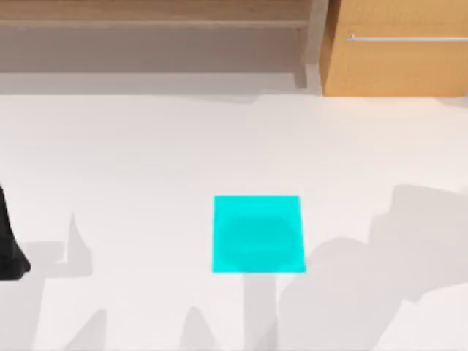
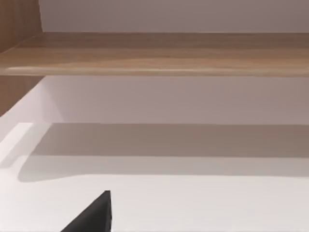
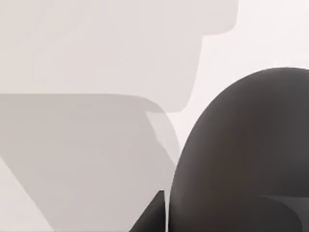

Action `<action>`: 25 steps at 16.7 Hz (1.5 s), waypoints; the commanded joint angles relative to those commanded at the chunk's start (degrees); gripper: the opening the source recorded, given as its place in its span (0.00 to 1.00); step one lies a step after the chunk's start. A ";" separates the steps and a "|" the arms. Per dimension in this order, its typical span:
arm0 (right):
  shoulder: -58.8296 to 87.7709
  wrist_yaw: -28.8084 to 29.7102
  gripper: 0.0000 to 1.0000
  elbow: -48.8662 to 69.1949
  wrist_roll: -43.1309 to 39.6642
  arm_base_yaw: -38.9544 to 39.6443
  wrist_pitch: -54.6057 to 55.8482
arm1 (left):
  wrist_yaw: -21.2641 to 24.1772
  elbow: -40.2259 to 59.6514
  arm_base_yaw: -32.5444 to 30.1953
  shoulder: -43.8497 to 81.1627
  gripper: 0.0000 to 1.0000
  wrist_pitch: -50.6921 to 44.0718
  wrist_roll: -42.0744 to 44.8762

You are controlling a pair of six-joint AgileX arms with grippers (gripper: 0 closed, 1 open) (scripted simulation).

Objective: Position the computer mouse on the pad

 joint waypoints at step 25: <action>27.03 -1.94 0.00 33.10 -151.14 60.27 -8.97 | 0.00 0.00 0.00 0.00 1.00 0.00 0.00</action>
